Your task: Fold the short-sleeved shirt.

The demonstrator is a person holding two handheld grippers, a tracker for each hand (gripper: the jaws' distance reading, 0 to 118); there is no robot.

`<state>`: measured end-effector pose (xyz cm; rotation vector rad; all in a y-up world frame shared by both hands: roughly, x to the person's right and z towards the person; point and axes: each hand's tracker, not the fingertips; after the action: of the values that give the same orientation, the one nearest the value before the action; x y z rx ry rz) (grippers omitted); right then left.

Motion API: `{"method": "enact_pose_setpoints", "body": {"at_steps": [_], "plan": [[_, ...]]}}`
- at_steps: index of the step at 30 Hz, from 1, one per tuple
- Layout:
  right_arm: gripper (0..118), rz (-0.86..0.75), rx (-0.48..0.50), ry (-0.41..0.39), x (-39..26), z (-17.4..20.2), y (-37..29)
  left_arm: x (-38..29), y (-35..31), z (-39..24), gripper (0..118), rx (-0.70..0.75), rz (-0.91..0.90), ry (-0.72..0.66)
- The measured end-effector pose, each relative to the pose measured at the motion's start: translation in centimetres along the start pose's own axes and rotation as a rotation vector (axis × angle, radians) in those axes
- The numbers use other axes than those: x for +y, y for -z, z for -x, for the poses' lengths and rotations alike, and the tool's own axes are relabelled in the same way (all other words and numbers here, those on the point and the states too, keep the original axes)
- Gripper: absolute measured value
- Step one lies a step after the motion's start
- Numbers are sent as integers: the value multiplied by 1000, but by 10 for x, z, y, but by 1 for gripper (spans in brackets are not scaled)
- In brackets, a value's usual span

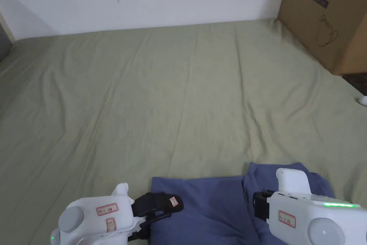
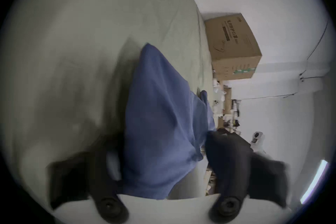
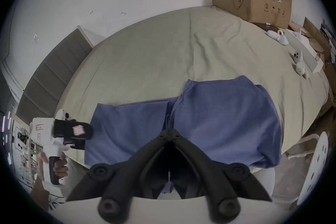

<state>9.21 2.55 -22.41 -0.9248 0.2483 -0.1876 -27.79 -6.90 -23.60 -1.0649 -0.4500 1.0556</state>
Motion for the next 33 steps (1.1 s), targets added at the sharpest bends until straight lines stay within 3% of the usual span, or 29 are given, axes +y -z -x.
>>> {"method": "enact_pose_setpoints", "body": {"at_steps": [1,3,5,8,12,17,24,29,33], "plan": [[0,2,-7,0,0,0,0,3,3,5,12,-6,23,-6],[0,6,-20,0,1,-1,-1,6,11,18,12,119,39,-37],[0,8,-24,0,2,-1,-3,9,2,24,12,-25,39,-97],[0,9,-37,-10,6,2,-5,16,-13,15,11,3,45,-1],[0,8,-57,-23,13,11,0,39,-49,19,11,-9,40,13],[0,15,-26,-38,18,26,7,61,-123,31,11,87,-59,49],[0,50,3,-78,14,46,23,55,-225,68,11,250,-186,-32],[0,62,19,-89,13,52,29,48,-261,77,11,280,-259,-64],[0,64,17,-86,12,49,30,41,-261,51,11,333,-279,-43]]}}
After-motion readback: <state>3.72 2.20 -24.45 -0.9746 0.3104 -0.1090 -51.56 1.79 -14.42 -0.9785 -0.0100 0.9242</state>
